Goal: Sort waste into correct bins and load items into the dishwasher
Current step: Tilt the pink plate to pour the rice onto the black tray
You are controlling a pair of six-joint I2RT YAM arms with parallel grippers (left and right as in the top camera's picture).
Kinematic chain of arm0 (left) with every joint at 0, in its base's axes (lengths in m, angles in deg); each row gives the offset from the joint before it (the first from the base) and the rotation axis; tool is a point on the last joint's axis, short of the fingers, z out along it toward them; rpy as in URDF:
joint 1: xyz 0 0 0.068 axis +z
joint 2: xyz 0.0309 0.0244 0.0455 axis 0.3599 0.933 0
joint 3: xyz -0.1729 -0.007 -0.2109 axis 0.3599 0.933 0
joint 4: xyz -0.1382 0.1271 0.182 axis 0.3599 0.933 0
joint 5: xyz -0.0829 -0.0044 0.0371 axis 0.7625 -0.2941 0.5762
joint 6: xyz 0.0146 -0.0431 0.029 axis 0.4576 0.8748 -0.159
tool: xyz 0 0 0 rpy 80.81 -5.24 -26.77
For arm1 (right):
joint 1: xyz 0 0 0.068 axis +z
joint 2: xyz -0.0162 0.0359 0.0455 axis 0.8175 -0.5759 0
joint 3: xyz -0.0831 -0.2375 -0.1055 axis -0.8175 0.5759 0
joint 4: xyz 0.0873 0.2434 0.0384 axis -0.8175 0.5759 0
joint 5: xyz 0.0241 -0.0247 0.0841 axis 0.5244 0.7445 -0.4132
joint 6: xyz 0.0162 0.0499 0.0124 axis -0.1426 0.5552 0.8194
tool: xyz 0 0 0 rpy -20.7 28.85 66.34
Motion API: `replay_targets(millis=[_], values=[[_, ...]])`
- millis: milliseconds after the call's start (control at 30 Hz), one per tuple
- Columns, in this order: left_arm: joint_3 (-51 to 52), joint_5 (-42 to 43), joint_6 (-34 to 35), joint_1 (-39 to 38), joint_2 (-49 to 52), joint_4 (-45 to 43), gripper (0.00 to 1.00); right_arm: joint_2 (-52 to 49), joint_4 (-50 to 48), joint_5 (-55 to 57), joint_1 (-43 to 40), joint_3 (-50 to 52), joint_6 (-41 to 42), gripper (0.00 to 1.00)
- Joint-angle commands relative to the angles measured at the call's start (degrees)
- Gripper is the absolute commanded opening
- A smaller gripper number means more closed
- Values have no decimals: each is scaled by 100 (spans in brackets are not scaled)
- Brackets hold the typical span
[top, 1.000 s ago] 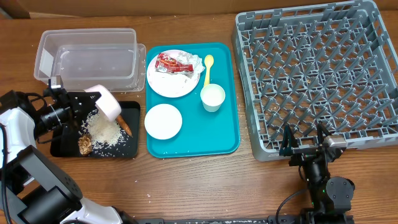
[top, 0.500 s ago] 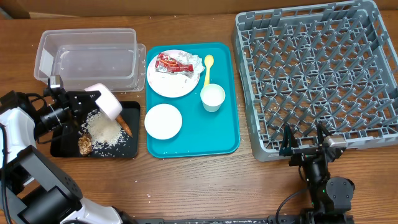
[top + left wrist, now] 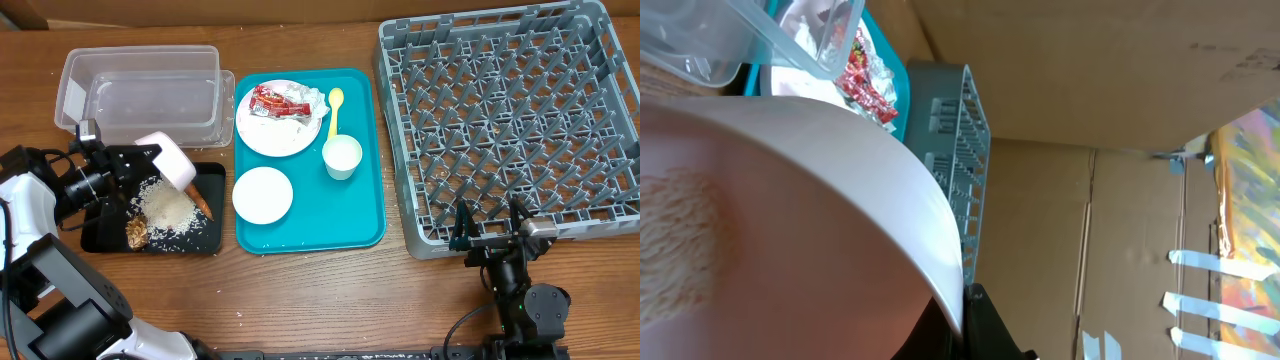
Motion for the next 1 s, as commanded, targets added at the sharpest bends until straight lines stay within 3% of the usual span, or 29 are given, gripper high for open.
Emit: replay_targets(millis=[0, 967], values=[[17, 35, -214, 22, -98, -9, 4, 57, -22, -13, -26, 59, -4, 100], [17, -175, -103, 20, -98, -229, 4, 57, -22, -13, -26, 59, -4, 100]])
